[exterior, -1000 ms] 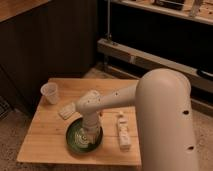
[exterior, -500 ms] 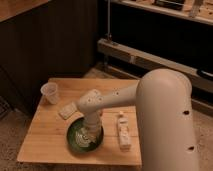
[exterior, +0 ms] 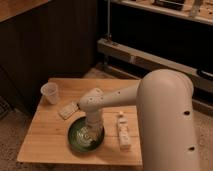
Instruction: Push the ceramic bowl across the table
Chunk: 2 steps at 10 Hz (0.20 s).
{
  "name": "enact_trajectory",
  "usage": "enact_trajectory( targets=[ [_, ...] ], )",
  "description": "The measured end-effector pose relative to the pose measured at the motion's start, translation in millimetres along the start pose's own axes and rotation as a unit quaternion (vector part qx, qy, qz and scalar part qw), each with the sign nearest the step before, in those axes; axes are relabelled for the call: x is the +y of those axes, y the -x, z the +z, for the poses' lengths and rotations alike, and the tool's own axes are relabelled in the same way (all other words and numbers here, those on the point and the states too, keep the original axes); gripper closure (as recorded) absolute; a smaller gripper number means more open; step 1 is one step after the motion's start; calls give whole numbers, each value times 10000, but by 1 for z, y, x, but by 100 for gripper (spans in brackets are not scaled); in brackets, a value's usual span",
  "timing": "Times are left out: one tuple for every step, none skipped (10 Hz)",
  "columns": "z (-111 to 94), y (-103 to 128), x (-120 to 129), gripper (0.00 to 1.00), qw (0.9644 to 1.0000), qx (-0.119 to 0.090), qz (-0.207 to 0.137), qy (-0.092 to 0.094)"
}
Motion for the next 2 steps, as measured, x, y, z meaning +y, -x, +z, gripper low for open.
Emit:
enact_trajectory(
  targets=[
    [0, 0, 0, 91, 10000, 0, 1, 1],
    [0, 0, -1, 91, 10000, -13, 15, 5]
  ],
)
